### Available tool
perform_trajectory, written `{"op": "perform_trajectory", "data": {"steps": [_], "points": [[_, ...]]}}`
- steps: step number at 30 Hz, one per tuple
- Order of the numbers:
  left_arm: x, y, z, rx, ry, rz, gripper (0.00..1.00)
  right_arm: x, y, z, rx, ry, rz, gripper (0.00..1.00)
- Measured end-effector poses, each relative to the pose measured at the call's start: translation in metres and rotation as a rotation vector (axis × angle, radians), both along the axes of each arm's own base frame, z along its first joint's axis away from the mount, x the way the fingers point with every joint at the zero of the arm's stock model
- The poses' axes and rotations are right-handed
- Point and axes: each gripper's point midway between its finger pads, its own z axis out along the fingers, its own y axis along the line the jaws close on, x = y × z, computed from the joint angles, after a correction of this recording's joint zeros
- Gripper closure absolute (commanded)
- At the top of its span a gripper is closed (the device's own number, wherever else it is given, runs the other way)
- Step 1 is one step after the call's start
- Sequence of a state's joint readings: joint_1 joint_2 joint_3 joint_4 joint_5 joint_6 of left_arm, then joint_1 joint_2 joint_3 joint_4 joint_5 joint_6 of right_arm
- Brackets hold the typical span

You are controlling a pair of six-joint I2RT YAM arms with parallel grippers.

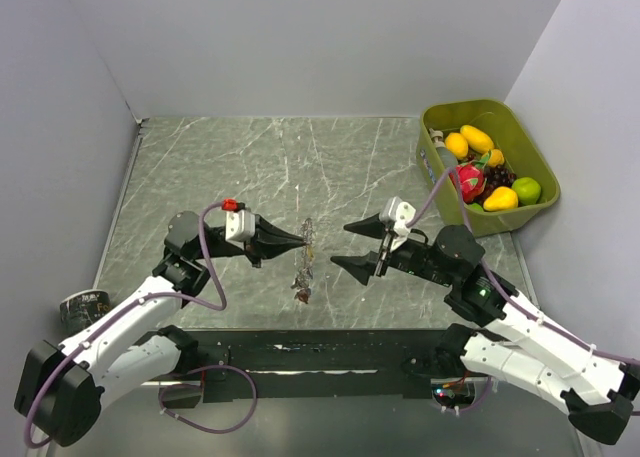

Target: Put the keys on the keyring

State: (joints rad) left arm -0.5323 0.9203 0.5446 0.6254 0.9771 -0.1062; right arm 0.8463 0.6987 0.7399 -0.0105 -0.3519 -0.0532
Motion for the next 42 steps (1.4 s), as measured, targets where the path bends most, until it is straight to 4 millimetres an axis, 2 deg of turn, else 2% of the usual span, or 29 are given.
{"op": "perform_trajectory", "data": {"steps": [8, 11, 13, 21, 25, 30, 36, 39, 42], "points": [[0.021, -0.008, -0.002, 0.012, 0.062, 0.054, 0.99, 0.000, -0.009, 0.001, 0.016, -0.014, -0.035, 0.08], [0.027, -0.017, 0.001, 0.005, 0.073, 0.081, 0.99, 0.000, -0.012, 0.001, 0.018, -0.016, -0.047, 0.00], [0.033, -0.026, 0.002, 0.005, 0.084, 0.092, 0.99, 0.000, -0.014, 0.003, 0.023, -0.019, -0.058, 0.00], [0.063, -0.072, -0.013, 0.033, 0.166, 0.126, 0.99, 0.002, -0.027, 0.008, 0.037, -0.033, -0.113, 0.00], [0.077, -0.103, -0.012, 0.024, 0.184, 0.108, 0.99, 0.002, -0.038, 0.014, 0.055, -0.045, -0.157, 0.00], [0.085, -0.136, -0.013, -0.026, 0.197, 0.065, 0.99, 0.003, -0.050, 0.013, 0.063, -0.048, -0.202, 0.00], [0.076, -0.170, -0.046, -0.049, 0.261, 0.005, 0.99, 0.003, -0.057, 0.014, 0.066, -0.049, -0.235, 0.00], [0.064, -0.175, -0.069, -0.043, 0.299, -0.016, 0.99, 0.004, -0.057, 0.009, 0.050, -0.037, -0.237, 0.00], [0.048, -0.172, -0.100, -0.011, 0.345, -0.024, 0.99, 0.006, -0.055, 0.004, 0.034, -0.026, -0.238, 0.00]]}}
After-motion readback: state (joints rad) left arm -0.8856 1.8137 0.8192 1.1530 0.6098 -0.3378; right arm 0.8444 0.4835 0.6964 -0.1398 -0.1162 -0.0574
